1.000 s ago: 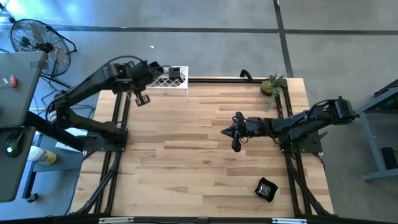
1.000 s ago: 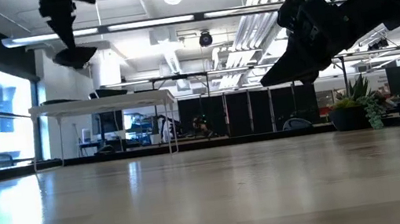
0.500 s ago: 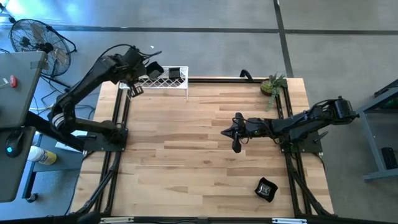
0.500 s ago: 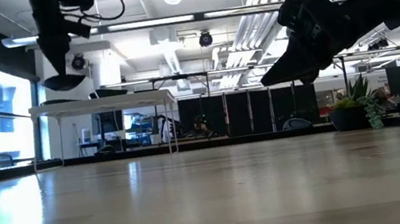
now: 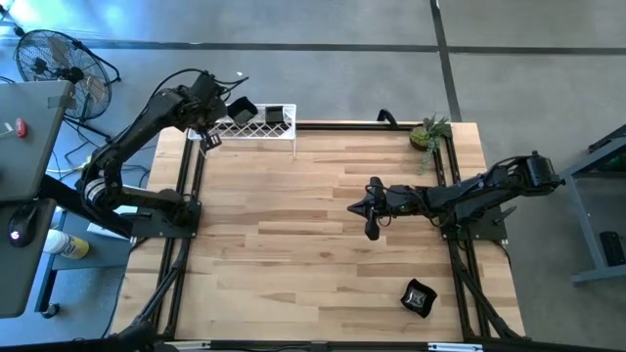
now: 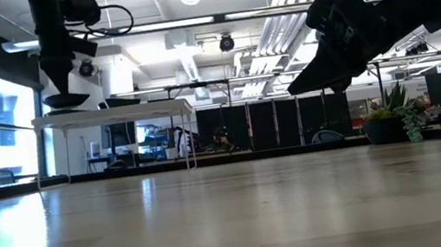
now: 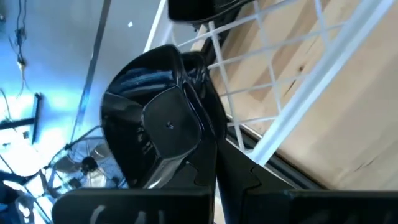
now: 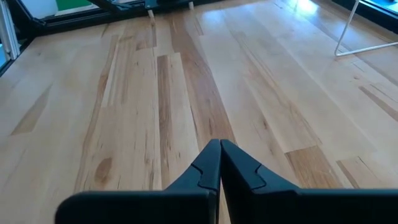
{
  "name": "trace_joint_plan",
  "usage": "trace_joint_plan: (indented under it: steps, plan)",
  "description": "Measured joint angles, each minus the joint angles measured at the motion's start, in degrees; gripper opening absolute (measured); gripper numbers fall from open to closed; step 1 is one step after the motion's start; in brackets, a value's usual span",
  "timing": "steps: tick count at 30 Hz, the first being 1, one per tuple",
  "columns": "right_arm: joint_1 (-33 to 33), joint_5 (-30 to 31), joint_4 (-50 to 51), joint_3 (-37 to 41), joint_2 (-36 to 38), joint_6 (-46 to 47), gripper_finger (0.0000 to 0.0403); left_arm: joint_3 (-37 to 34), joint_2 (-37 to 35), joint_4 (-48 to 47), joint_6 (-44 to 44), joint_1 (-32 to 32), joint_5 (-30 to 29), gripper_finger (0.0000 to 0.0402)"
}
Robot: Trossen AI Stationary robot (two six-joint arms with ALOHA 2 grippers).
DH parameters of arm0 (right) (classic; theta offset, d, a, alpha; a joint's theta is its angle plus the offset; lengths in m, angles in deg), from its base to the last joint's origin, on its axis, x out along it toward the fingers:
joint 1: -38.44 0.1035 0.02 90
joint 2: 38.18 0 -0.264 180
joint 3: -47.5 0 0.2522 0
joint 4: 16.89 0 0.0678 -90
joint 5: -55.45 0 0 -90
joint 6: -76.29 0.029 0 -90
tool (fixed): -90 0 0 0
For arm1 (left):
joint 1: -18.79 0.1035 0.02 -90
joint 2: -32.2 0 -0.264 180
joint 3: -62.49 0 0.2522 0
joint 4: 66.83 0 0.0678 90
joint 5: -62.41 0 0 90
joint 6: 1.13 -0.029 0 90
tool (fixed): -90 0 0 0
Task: Pick & Place Mini shaped plates
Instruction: Stack the black leaf-shaped plate on top of the black leaf-shaped plate on the shelf
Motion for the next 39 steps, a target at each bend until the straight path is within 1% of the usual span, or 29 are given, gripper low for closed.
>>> trace_joint_plan:
  steps: [3,12,18,33,39]
  plan:
    - [0.0,0.02,0.0,0.0,0.0,-0.37,0.0004,-0.03,0.0,0.23,-1.36,-0.04,0.8,0.0001]
    - [0.0,0.0,0.12,0.0,0.0,-0.37,0.0002,-0.05,0.07,0.76,-1.4,-0.04,0.59,0.0001]
    - [0.0,0.0,0.31,0.0,0.0,0.05,0.0006,-0.05,0.09,0.74,-1.33,-0.04,-1.59,0.0001]
    - [0.0,-0.26,0.39,0.0,0.0,0.29,0.0003,-0.05,0.09,2.43,-1.18,-0.04,-0.46,0.0001]
    - [0.0,-0.26,0.42,0.0,0.0,0.29,0.0005,-3.54,0.13,3.08,-1.51,-0.04,-1.86,0.0002]
